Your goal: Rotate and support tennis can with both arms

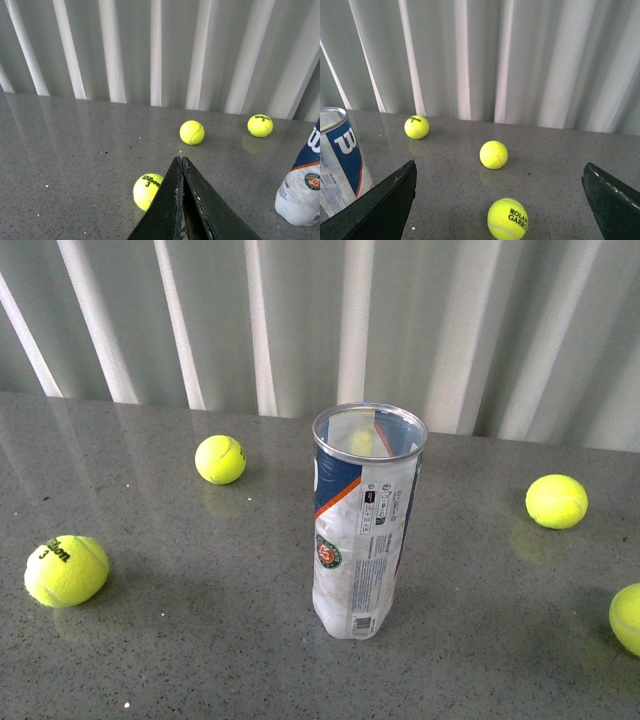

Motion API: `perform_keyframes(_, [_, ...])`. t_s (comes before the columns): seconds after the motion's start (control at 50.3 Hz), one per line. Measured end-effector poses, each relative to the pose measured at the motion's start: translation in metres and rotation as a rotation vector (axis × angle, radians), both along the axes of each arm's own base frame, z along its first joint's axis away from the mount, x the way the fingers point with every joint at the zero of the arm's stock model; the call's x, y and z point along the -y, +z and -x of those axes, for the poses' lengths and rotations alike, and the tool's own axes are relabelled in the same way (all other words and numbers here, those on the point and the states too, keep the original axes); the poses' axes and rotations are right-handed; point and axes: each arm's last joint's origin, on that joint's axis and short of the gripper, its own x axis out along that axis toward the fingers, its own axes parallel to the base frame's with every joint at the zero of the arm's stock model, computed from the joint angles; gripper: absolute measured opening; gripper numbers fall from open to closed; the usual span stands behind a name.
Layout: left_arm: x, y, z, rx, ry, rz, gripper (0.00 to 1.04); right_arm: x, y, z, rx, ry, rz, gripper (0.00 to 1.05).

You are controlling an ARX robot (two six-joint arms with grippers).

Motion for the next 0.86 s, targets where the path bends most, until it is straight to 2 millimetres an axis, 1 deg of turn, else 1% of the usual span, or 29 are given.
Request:
perform_keyframes(0.239, [0.0, 0.0, 0.0, 0.0, 0.0, 0.0, 0.04, 0.0, 0.0, 0.0, 0.0, 0.0, 0.0, 0.98])
perform_keyframes(0.259, [0.0, 0.0, 0.0, 0.0, 0.0, 0.0, 0.06, 0.0, 0.0, 0.0, 0.0, 0.0, 0.0, 0.98])
perform_keyframes(0.338, [0.0, 0.0, 0.0, 0.0, 0.0, 0.0, 0.2, 0.0, 0.0, 0.0, 0.0, 0.0, 0.0, 0.98])
perform_keyframes(0.358, [0.0, 0.0, 0.0, 0.0, 0.0, 0.0, 0.22, 0.0, 0.0, 0.0, 0.0, 0.0, 0.0, 0.98])
perform_keyframes(0.418, [0.0, 0.0, 0.0, 0.0, 0.0, 0.0, 0.33, 0.0, 0.0, 0.0, 0.0, 0.0, 0.0, 0.98])
perform_keyframes(0.438, [0.0, 0.0, 0.0, 0.0, 0.0, 0.0, 0.34, 0.0, 0.0, 0.0, 0.0, 0.0, 0.0, 0.98])
perform_keyframes(0.537, [0.0, 0.0, 0.0, 0.0, 0.0, 0.0, 0.54, 0.0, 0.0, 0.0, 0.0, 0.0, 0.0, 0.98])
perform_keyframes(0.577, [0.0, 0.0, 0.0, 0.0, 0.0, 0.0, 0.59, 0.0, 0.0, 0.0, 0.0, 0.0, 0.0, 0.98])
perform_keyframes(0.716, [0.0, 0.0, 0.0, 0.0, 0.0, 0.0, 0.84, 0.0, 0.0, 0.0, 0.0, 0.0, 0.0, 0.98])
perform_keyframes(0.815, [0.0, 0.0, 0.0, 0.0, 0.0, 0.0, 0.98, 0.0, 0.0, 0.0, 0.0, 0.0, 0.0, 0.98])
perform_keyframes(0.855, [0.0, 0.0, 0.0, 0.0, 0.0, 0.0, 1.0, 0.0, 0.0, 0.0, 0.0, 0.0, 0.0, 0.98])
